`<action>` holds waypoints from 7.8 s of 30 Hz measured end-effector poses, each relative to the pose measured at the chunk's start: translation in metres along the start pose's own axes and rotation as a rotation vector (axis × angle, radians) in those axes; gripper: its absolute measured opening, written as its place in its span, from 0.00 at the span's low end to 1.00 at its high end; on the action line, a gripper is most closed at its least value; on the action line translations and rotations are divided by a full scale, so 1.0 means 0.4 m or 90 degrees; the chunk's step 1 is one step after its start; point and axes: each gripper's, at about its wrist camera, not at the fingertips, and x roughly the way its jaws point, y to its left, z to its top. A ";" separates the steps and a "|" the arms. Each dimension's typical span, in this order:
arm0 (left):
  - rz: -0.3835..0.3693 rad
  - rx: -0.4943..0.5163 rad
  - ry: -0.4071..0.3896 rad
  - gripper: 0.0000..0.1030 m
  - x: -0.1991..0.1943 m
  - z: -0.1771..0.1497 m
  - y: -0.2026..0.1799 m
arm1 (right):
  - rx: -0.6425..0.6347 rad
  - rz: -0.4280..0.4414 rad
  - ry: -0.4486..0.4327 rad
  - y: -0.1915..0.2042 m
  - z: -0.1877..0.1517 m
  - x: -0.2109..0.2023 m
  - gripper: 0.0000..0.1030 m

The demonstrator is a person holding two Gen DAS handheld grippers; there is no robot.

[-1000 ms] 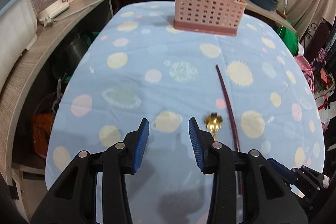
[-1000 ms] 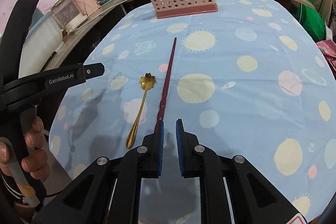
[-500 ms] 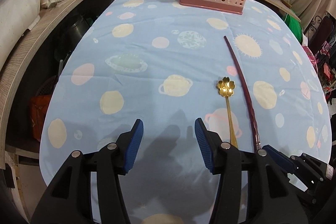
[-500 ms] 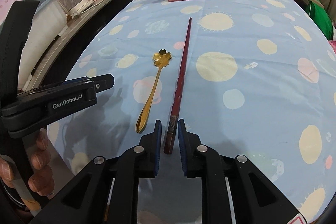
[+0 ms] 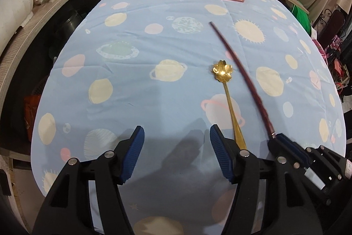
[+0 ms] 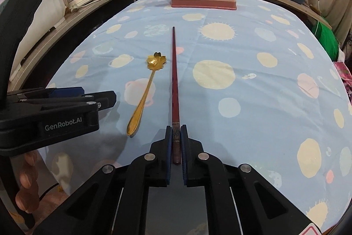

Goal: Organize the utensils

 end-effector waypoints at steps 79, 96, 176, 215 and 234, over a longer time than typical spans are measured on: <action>-0.100 -0.005 -0.171 0.01 -0.249 0.298 -0.032 | 0.166 0.058 -0.267 -0.229 0.329 -0.341 0.07; -0.097 -0.015 -0.194 0.01 -0.264 0.374 -0.015 | 0.153 0.069 -0.271 -0.213 0.389 -0.320 0.07; -0.040 -0.063 -0.253 0.41 -0.157 0.866 -0.019 | 0.133 0.007 -0.299 -0.295 0.843 -0.090 0.20; 0.094 -0.033 -0.247 0.86 -0.214 0.472 -0.010 | 0.066 -0.055 -0.224 -0.152 0.462 -0.181 0.70; 0.107 -0.058 -0.211 0.93 -0.185 0.349 0.023 | 0.062 -0.090 -0.194 -0.128 0.367 -0.181 0.82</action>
